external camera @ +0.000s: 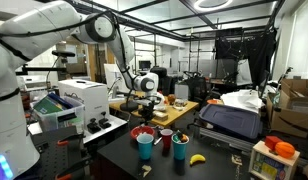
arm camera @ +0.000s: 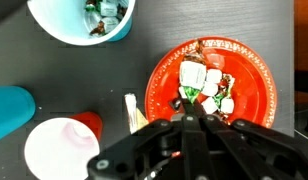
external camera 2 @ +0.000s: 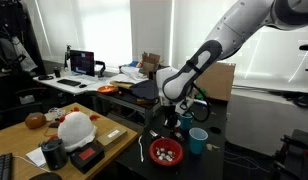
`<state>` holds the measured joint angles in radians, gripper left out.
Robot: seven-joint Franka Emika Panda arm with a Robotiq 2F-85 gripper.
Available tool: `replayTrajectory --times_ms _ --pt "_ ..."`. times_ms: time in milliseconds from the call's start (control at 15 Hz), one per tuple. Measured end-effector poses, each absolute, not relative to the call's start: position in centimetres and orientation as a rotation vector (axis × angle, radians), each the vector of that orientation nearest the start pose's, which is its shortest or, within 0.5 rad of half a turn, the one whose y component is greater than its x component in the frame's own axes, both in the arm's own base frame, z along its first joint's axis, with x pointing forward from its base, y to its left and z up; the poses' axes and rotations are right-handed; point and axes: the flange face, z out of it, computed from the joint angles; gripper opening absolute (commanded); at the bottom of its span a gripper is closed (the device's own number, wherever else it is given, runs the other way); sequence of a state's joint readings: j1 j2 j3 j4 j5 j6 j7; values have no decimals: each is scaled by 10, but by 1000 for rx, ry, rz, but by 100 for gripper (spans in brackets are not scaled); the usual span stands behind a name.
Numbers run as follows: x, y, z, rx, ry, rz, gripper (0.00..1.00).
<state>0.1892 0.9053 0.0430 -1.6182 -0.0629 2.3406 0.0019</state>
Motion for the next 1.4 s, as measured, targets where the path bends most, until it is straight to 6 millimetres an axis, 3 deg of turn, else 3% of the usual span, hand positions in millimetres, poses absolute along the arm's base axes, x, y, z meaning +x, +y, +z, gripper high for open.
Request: replayTrajectory --times_ms 267,533,1000,1400 --pt "637 132 102 -3155 -405 272 0" --pt "623 117 113 -3158 -380 302 0" --pt "599 81 113 -3189 -338 378 0" --pt "601 44 114 -3249 -340 356 0"
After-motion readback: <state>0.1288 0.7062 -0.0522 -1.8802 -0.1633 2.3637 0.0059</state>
